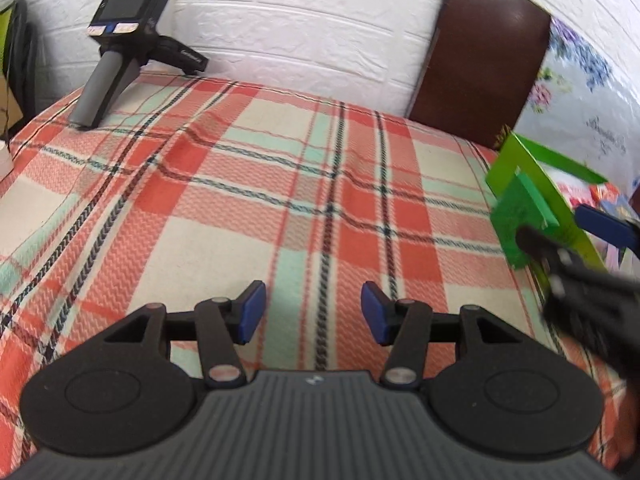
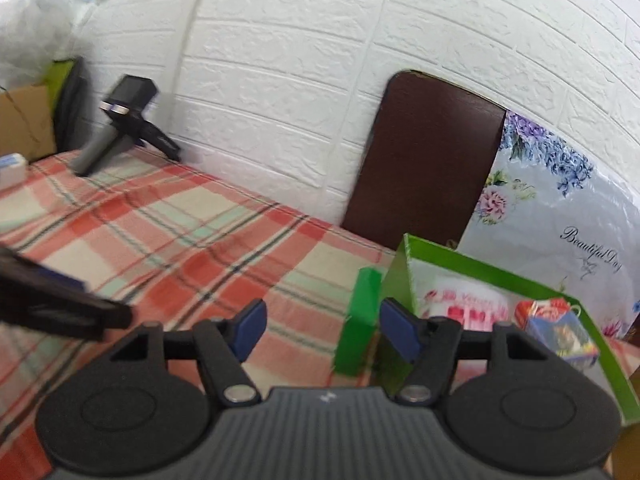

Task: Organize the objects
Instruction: 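Move the left gripper toward the small green packet box on the table, then grasp the small green packet box with the left gripper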

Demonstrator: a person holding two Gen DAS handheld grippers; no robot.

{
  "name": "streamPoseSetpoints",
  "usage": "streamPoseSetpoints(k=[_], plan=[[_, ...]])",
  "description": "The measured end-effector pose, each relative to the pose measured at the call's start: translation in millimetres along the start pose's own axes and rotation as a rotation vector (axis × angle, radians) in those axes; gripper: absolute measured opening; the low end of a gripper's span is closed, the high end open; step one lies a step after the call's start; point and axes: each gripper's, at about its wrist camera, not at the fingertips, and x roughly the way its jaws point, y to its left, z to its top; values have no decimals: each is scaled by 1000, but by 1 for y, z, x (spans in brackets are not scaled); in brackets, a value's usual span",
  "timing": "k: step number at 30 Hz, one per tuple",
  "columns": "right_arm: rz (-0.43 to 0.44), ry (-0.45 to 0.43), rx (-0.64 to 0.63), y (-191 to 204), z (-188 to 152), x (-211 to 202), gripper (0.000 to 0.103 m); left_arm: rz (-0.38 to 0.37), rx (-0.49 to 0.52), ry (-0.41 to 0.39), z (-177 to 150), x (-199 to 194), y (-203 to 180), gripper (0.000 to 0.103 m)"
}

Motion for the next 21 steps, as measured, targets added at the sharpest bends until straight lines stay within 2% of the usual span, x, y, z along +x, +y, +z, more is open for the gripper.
streamPoseSetpoints(k=[2,4,6,8,9,11,13,14,16,19,21], plan=[[-24,71,10,-4,6,26,46,-5,-18,-2,2,0,6,55],[-2,150,60,-11,6,47,19,-11,-29,-3,4,1,12,55],[-1,137,53,-7,3,47,19,-20,-40,-4,5,1,16,55],[63,98,20,8,-1,32,19,-27,-52,-2,7,0,21,55],[90,78,-40,21,-4,23,19,-34,-62,0,8,0,24,55],[148,57,-156,50,-14,0,33,-48,-85,5,9,-1,28,55],[265,57,-156,64,-23,-24,58,-59,-104,10,10,-4,32,55],[311,58,-141,67,-27,-34,61,-62,-112,12,9,-5,34,55],[347,50,-121,68,-33,-49,66,-68,-125,16,8,-8,37,55],[349,29,-78,59,-36,-53,78,-107,-141,37,7,-12,37,55],[340,39,-58,50,-34,-46,82,-151,-135,55,5,-16,31,55]])
